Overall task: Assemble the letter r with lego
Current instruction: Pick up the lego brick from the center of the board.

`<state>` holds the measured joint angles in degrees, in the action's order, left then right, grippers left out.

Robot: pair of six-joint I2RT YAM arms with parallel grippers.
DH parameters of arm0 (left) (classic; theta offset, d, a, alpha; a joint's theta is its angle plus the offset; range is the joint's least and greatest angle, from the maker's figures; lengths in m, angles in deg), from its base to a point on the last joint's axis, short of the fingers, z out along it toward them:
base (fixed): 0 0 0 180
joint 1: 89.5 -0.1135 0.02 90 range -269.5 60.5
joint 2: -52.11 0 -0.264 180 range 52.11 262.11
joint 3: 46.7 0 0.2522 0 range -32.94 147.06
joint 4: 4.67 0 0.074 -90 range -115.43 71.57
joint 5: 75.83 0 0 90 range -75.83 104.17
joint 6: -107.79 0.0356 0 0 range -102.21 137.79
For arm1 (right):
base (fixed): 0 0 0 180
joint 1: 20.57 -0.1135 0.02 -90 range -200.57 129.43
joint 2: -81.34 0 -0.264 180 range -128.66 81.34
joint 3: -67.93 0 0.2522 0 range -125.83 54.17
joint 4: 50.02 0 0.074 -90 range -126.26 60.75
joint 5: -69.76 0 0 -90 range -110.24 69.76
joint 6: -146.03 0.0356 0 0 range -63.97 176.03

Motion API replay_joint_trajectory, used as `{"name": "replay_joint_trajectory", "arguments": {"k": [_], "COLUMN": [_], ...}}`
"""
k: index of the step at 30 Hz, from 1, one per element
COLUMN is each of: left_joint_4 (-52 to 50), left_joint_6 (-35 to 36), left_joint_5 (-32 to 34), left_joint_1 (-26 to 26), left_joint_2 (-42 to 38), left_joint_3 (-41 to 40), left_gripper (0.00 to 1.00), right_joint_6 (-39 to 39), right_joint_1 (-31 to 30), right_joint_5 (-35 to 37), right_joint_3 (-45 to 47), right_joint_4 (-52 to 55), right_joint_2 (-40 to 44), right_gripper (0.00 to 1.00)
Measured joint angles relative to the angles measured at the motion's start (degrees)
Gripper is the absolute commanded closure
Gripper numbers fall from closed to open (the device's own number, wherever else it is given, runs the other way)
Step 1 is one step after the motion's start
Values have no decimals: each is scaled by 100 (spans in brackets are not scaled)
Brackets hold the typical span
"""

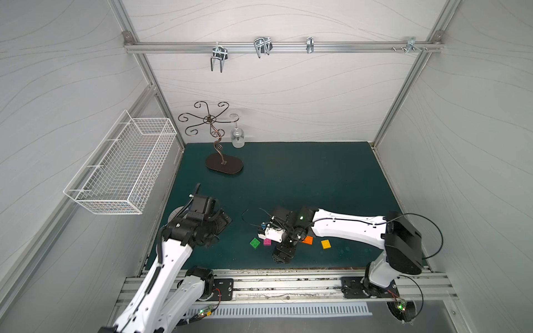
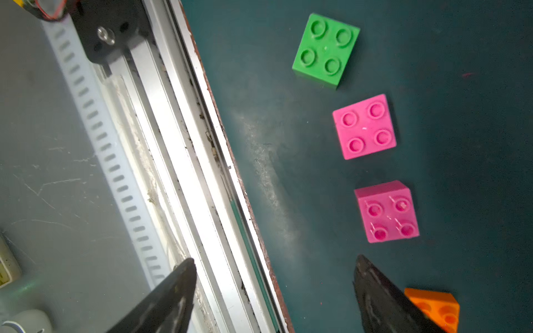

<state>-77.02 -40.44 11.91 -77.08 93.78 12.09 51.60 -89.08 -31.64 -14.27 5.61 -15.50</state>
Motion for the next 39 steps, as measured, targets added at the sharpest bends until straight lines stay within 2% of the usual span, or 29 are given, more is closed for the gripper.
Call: {"name": "replay_joint_trajectory", "arguments": {"k": [7, 11, 18, 34, 39], "left_joint_4": [-544, -905, -1257, -1362, -1364], "left_joint_6": [-1316, -1770, -2006, -2015, -2072], "left_joint_5": [369, 490, 527, 531, 531], "left_joint_1": [-4, -4, -4, -4, -4], "left_joint_2": [-1980, -2465, -2527, -2524, -2649], "left_joint_3": [-254, -275, -269, -223, -326], "left_gripper": [14, 15, 15, 14, 14], "right_joint_6": [-142, -144, -173, -564, -621], "right_joint_1": [37, 79, 129, 131, 131], "right_joint_5": [-125, -122, 33, 817, 957], "right_joint_3": [-514, -761, -1351, -1495, -1626], "right_joint_4": [-203, -326, -310, 103, 175], "right_joint_2": [-680, -1003, -1569, -1856, -1974], "right_gripper": [19, 21, 29, 28, 32]}}
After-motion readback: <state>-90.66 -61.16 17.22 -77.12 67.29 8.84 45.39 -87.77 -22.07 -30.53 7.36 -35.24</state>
